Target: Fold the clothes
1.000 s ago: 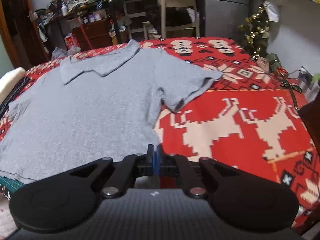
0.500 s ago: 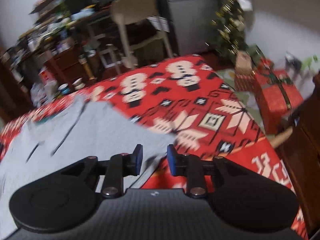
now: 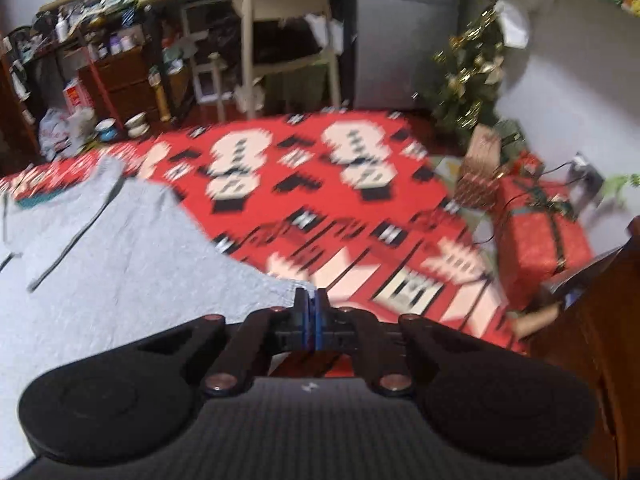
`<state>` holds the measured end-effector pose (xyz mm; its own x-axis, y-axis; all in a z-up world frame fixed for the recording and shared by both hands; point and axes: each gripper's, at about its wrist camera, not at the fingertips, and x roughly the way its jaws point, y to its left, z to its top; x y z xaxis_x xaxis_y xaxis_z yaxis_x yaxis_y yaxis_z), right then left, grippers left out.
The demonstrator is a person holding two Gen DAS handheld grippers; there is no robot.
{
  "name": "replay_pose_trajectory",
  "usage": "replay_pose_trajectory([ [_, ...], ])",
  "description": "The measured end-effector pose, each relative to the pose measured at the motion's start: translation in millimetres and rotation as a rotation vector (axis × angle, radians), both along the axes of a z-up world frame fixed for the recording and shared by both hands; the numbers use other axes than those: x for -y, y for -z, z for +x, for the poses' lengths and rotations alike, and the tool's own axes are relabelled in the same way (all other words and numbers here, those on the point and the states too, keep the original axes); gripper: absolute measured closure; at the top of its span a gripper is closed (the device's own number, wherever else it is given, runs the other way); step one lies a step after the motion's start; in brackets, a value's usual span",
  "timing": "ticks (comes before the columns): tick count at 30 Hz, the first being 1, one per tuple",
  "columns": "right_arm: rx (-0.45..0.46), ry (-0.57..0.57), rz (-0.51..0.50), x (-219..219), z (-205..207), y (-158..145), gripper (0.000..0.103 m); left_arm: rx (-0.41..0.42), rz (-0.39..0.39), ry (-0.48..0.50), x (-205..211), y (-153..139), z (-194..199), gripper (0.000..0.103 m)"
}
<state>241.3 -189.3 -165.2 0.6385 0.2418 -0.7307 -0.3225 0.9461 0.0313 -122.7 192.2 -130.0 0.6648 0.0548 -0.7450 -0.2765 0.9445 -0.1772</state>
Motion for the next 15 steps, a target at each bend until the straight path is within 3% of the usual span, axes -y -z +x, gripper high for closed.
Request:
replay_pose_trajectory([
  [7, -0.003, 0.001, -0.033, 0, 4, 7, 0.097, -0.019, -0.023, -0.033, -9, 7, -5, 0.072],
  [8, -0.007, 0.011, -0.011, 3, 2, 5, 0.092, -0.020, -0.026, -0.033, -10, 8, -6, 0.072],
  [11, 0.003, 0.037, 0.058, 14, -11, -5, 0.092, -0.022, -0.029, -0.032, -10, 9, -10, 0.072],
  [15, -0.023, -0.018, 0.171, 17, -36, -13, 0.092, -0.016, -0.047, -0.026, -10, 11, -15, 0.072],
])
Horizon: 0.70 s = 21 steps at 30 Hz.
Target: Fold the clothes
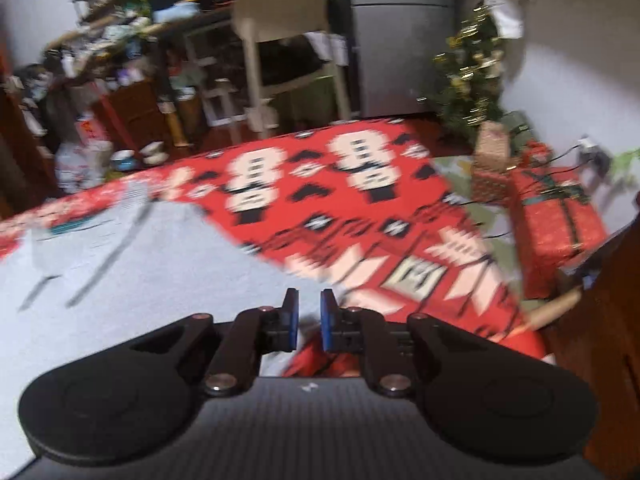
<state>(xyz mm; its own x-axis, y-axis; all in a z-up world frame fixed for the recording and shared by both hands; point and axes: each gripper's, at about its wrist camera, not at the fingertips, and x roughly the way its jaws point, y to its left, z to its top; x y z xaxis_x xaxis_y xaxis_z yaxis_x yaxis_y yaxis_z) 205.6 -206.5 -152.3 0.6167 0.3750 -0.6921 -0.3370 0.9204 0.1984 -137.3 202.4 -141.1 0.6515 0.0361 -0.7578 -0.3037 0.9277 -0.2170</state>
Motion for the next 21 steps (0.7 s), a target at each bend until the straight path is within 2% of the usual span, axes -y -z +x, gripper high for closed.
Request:
replay_pose_trajectory([
  [5, -0.120, 0.049, 0.192, 7, -1, 14, 0.085, 0.013, -0.006, 0.009, 2, 0, -2, 0.072],
  [11, -0.188, 0.151, 0.330, 17, 8, 35, 0.085, 0.016, -0.014, -0.004, 2, -1, -12, 0.072],
  [12, -0.189, 0.153, 0.332, 17, 8, 35, 0.088, 0.013, -0.015, -0.006, 2, -1, -13, 0.072],
  [13, -0.189, 0.153, 0.329, 17, 8, 35, 0.099, 0.012, -0.017, -0.008, 1, -1, -14, 0.072],
  [17, -0.170, 0.159, 0.295, 16, 4, 32, 0.101, 0.013, -0.021, -0.011, 2, -1, -16, 0.072],
  [19, -0.169, 0.171, 0.319, 21, 2, 31, 0.096, 0.014, -0.022, -0.006, 3, -2, -15, 0.072],
  [21, -0.165, 0.194, 0.325, 24, 2, 32, 0.083, 0.012, -0.022, -0.002, 4, -2, -13, 0.072],
])
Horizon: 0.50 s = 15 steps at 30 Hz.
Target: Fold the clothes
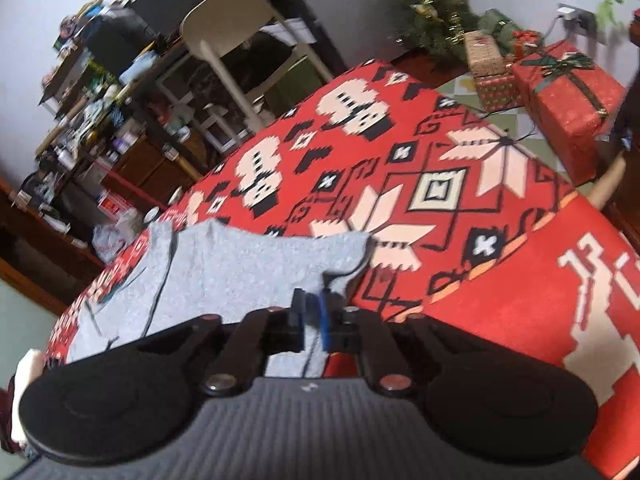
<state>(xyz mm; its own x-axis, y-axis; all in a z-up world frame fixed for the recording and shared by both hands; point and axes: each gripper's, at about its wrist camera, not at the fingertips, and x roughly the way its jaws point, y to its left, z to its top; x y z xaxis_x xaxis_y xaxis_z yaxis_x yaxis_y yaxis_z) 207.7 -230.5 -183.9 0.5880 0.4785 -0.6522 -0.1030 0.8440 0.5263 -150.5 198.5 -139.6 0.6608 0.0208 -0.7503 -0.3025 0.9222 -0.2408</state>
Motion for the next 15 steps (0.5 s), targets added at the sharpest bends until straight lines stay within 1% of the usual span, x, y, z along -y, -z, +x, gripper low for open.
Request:
replay_pose_trajectory([
  [2, -0.011, 0.010, 0.034, 3, 3, 3, 0.079, 0.000, 0.001, 0.004, 1, 0, 1, 0.072],
  [4, -0.017, 0.012, 0.067, 5, 5, 5, 0.079, -0.001, 0.002, 0.009, 3, -1, 2, 0.072],
  [5, -0.017, 0.009, 0.078, 4, 6, 6, 0.079, -0.001, 0.003, 0.011, 4, -1, 2, 0.072],
  [6, -0.016, 0.002, 0.076, 2, 6, 6, 0.084, -0.002, 0.004, 0.011, 4, -1, 2, 0.072],
  [7, -0.013, -0.006, 0.062, 0, 6, 6, 0.091, -0.004, 0.005, 0.010, 4, -1, 2, 0.072],
  [8, -0.007, -0.013, 0.045, -3, 6, 5, 0.101, -0.005, 0.006, 0.009, 4, -1, 2, 0.072],
  [12, 0.024, 0.001, -0.058, -5, -1, -6, 0.101, -0.005, 0.007, 0.003, 3, -2, 0, 0.072],
  [15, 0.022, -0.016, -0.114, -6, 1, -6, 0.101, -0.008, 0.000, 0.005, 2, 0, 0, 0.072],
])
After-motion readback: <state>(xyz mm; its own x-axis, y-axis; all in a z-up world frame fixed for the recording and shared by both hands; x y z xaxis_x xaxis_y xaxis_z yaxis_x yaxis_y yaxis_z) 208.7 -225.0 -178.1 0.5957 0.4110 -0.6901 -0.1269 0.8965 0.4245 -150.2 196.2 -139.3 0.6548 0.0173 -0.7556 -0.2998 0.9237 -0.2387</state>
